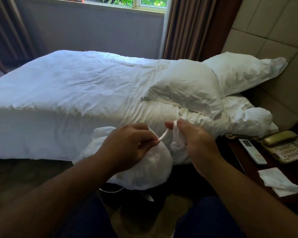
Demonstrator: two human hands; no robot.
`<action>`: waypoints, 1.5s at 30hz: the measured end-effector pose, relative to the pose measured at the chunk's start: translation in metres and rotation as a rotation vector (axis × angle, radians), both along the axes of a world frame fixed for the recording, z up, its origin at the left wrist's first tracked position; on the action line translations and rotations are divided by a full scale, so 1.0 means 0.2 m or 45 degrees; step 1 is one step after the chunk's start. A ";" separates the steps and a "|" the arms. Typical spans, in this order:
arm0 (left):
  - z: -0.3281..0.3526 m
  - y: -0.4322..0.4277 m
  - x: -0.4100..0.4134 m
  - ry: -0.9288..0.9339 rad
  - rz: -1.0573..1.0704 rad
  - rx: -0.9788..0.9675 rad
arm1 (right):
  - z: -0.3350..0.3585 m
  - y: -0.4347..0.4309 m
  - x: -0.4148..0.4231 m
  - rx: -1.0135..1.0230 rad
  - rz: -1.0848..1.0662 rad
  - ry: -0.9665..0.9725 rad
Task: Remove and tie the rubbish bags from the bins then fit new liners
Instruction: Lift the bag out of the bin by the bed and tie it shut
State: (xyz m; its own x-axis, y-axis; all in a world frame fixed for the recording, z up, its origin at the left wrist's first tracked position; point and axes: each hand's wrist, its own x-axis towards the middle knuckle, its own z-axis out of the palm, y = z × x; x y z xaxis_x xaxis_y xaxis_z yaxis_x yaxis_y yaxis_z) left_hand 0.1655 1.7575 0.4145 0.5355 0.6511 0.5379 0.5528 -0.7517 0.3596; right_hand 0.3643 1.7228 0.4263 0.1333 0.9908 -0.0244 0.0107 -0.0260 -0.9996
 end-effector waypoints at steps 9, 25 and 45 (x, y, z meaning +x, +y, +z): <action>0.02 0.00 0.00 0.068 0.015 0.150 | -0.06 0.00 0.11 0.075 0.435 -1.190; -0.03 0.07 -0.05 -0.044 0.202 -0.063 | -0.08 -0.04 0.13 0.324 0.402 -1.424; -0.04 0.00 -0.03 0.051 0.029 0.073 | 0.02 0.00 0.10 0.020 0.172 -0.981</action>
